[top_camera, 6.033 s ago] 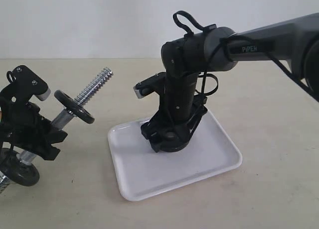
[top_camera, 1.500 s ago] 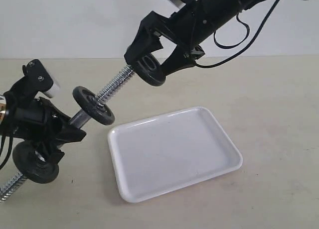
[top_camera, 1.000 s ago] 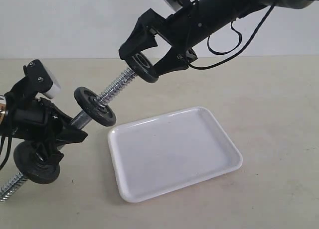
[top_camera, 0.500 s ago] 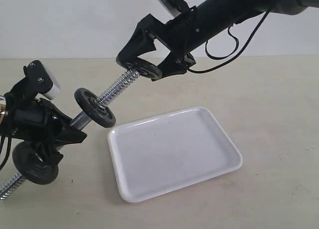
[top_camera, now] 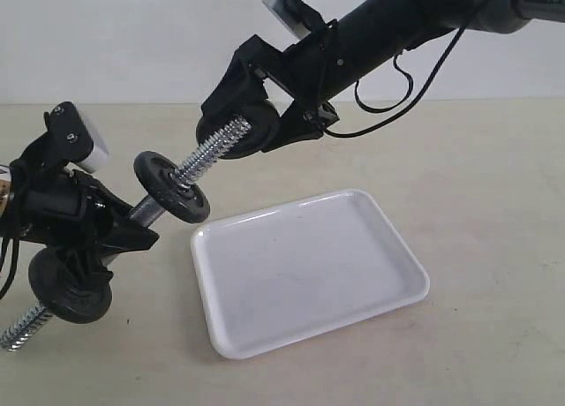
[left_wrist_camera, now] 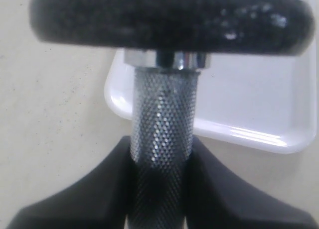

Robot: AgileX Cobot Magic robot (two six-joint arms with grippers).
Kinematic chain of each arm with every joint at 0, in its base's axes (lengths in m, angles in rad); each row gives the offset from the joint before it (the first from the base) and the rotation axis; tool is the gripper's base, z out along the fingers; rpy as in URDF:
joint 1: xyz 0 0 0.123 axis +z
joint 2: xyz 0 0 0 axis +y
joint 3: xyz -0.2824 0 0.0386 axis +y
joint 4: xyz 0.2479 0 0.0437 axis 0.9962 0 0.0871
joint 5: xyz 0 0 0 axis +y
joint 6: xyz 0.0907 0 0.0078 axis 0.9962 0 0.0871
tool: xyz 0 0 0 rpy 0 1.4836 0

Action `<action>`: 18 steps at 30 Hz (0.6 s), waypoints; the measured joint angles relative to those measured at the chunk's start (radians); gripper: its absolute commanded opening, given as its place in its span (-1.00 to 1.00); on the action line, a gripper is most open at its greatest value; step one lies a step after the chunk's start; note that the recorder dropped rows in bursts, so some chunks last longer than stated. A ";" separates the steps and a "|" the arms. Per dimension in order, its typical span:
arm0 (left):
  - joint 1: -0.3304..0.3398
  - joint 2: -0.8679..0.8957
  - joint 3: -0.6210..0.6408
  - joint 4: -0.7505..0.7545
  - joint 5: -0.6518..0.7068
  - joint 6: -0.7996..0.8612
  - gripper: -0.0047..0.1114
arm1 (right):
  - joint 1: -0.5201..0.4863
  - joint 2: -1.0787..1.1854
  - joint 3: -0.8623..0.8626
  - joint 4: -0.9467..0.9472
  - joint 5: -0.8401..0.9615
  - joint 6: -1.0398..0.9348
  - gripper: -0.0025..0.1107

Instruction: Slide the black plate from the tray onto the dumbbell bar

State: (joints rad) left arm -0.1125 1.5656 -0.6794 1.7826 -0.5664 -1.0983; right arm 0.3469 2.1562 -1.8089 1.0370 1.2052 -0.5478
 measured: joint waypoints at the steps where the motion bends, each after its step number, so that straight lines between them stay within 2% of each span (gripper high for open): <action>1: 0.000 0.000 0.000 0.000 0.000 0.000 -0.84 | 0.000 0.000 0.000 0.000 0.000 0.000 -0.96; 10: 0.000 0.000 0.000 0.000 0.000 0.000 -0.84 | -0.054 -0.012 -0.091 -0.015 -0.001 0.032 -0.96; 18: 0.000 0.000 0.000 0.000 0.000 0.000 -0.84 | -0.057 -0.028 -0.122 -0.041 0.012 0.090 -0.96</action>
State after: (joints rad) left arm -0.1125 1.5656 -0.6794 1.7826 -0.5664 -1.0983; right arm 0.2896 2.1281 -1.9310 0.9956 1.2171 -0.4582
